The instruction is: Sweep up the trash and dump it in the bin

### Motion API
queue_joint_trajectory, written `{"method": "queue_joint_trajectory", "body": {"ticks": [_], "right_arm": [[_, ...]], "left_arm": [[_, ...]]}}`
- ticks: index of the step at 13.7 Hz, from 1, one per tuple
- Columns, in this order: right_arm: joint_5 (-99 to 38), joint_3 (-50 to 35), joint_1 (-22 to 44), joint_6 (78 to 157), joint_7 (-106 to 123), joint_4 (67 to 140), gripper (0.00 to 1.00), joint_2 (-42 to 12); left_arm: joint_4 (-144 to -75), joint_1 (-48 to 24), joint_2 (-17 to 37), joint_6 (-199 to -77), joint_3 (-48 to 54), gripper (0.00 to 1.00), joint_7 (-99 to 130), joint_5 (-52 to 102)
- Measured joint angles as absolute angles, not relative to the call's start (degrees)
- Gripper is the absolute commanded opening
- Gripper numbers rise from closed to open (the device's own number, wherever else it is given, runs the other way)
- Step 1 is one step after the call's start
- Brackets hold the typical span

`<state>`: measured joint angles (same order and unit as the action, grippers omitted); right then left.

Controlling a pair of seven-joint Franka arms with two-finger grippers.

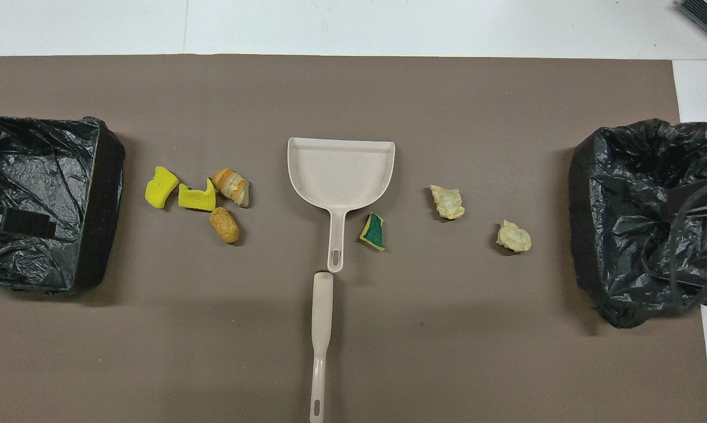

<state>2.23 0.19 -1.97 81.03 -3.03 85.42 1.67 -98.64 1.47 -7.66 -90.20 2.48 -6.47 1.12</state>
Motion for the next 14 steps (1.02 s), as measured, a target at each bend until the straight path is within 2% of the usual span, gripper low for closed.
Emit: {"method": "queue_joint_trajectory", "body": {"ticks": [9,14], "right_arm": [[2.24,0.66,-3.39,78.29,-3.03,85.45,1.0,2.16],[2.23,0.54,-3.31,77.96,-2.8,86.48,1.0,3.38]], "left_arm": [[-100.33,0.51,-7.23,-90.29,2.85,1.0,-2.68,1.59],[-106.54,-6.55,-7.84,-93.1,3.34,1.0,4.57,1.83]]}}
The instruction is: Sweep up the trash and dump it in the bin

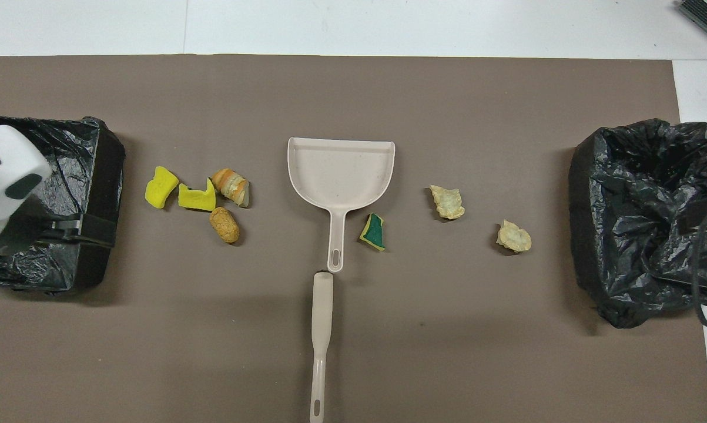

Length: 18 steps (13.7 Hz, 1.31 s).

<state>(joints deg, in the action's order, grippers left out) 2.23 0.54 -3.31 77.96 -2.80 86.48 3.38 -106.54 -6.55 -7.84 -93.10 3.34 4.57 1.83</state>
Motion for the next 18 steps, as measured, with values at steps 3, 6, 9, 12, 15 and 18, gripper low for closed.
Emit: {"method": "queue_joint_trajectory", "body": {"ticks": [3,6,9,12,15,18], "right_arm": [[2.23,0.27,-3.16,77.83,-2.75,86.92,1.0,3.6],[2.23,0.09,-3.11,77.06,-2.74,87.1,1.0,3.7],[2.24,-0.67,-2.33,76.67,-2.28,87.21,1.0,3.44],[2.21,-1.74,0.93,78.26,-2.28,87.28,1.0,1.22],[1.83,-2.39,5.25,82.64,-4.36,87.58,1.0,-2.33],[-1.9,-2.61,9.91,87.89,-11.07,87.78,1.0,-7.15]], "left_arm": [[-111.55,-11.35,-10.04,-95.9,3.42,1.0,9.52,1.95],[-118.05,-17.37,-13.65,-98.72,3.55,1.0,14.71,2.05],[-123.58,-23.97,-15.04,-103.2,3.65,1.0,20.39,2.18],[-128.66,-30.55,-15.33,-106.96,3.76,1.0,24.67,3.05],[-133.39,-35.99,-15.39,-112.62,3.77,1.0,26.72,4.92],[-139.32,-43.65,-12.67,-121.35,3.93,1.0,32.97,5.36]]}}
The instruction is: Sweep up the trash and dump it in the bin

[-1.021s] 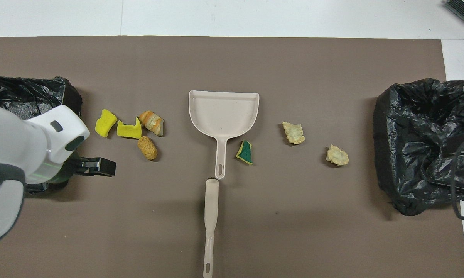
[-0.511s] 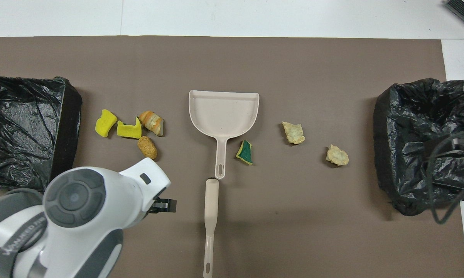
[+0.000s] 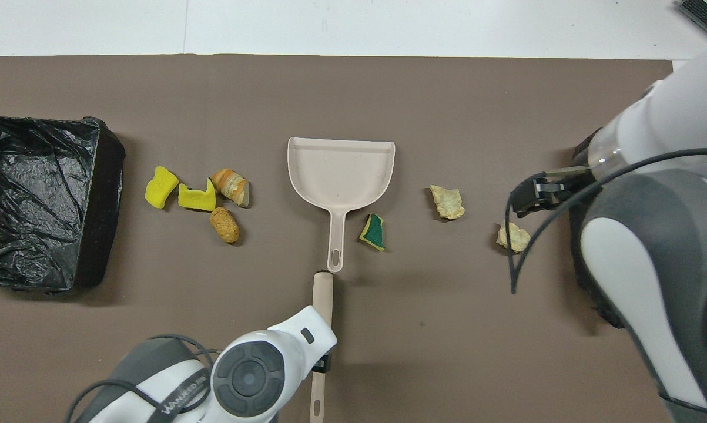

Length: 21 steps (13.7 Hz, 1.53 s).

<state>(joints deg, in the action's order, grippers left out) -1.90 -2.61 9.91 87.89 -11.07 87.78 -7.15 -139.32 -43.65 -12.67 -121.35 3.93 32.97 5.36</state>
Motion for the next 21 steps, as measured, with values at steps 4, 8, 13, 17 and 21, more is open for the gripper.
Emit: {"method": "queue_joint_trajectory", "body": {"ticks": [4,8,13,17,21], "right_arm": [[-4.11,-2.73,17.77,96.29,-23.48,87.87,1.0,-13.76],[-4.16,-2.77,24.84,103.23,-33.69,87.89,1.0,-19.62],[-4.16,-2.73,30.18,111.34,-43.23,85.58,1.0,-28.92],[-4.15,-2.68,32.67,112.87,-45.42,83.34,0.91,-33.37],[-4.1,-2.6,33.28,112.66,-45.55,82.7,0.51,-33.48]], "left_arm": [[-140.77,-48.9,-11.83,-123.9,3.96,1.0,38.31,6.03],[-143.11,-50.67,-11.12,-127.79,3.93,0.81,38.51,6.8],[-144.4,-50.87,-10.72,-129.26,3.94,0.0,38.52,6.83],[-144.69,-50.98,-10.72,-129.23,3.89,0.0,38.53,6.85],[-144.62,-50.62,-11.5,-125.35,2.99,0.0,38.13,6.85]]}}
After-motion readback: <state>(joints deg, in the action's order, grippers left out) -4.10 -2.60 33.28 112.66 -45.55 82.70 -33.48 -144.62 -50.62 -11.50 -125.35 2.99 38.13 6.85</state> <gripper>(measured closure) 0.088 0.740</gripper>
